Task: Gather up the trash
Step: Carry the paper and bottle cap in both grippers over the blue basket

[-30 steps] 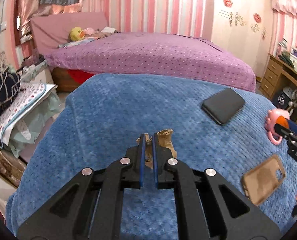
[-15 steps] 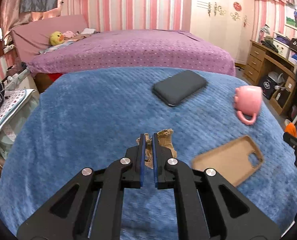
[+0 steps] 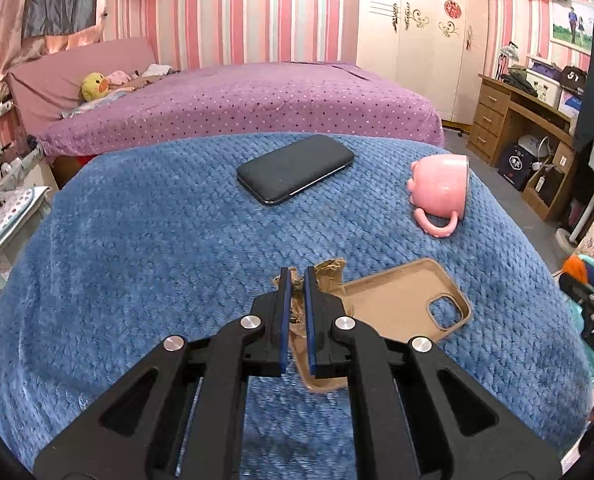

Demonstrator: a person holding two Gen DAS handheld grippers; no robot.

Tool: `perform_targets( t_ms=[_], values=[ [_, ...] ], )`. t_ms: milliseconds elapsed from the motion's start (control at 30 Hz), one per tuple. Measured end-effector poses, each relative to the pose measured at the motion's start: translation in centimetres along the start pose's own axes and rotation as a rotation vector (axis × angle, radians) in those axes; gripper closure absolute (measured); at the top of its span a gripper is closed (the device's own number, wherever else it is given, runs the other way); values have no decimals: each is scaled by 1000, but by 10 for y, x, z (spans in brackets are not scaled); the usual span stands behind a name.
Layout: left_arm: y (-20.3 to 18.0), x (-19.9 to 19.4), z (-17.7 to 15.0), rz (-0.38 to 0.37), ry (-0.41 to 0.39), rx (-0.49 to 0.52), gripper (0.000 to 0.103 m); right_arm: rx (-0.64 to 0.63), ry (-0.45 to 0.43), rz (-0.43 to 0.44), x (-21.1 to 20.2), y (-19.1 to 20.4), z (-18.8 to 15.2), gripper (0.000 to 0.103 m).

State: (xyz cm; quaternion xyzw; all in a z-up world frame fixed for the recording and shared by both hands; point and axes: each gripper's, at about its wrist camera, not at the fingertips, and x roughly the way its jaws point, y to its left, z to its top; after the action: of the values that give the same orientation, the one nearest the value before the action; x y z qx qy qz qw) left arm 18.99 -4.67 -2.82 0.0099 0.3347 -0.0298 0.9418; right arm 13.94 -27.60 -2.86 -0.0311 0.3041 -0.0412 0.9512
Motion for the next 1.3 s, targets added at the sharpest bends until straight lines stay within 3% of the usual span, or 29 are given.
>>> perform_targets(
  t_ms=[333,933,1167,1300],
  values=[
    [-39,-2,-6,-31,-13,41,98,68,-11,-17,-8,-44,-6,63],
    [-102,-23,-16,-118,-64,141,98,178,2,-155,-18,-151,-30,63],
    [-135,-26,-20,-135,-67,168,98,225,8,-167,-18,-180,-39,63],
    [-162,-32,-15,-194,-65,145,98,241,5,-178,-21,-191,-47,63]
  ],
)
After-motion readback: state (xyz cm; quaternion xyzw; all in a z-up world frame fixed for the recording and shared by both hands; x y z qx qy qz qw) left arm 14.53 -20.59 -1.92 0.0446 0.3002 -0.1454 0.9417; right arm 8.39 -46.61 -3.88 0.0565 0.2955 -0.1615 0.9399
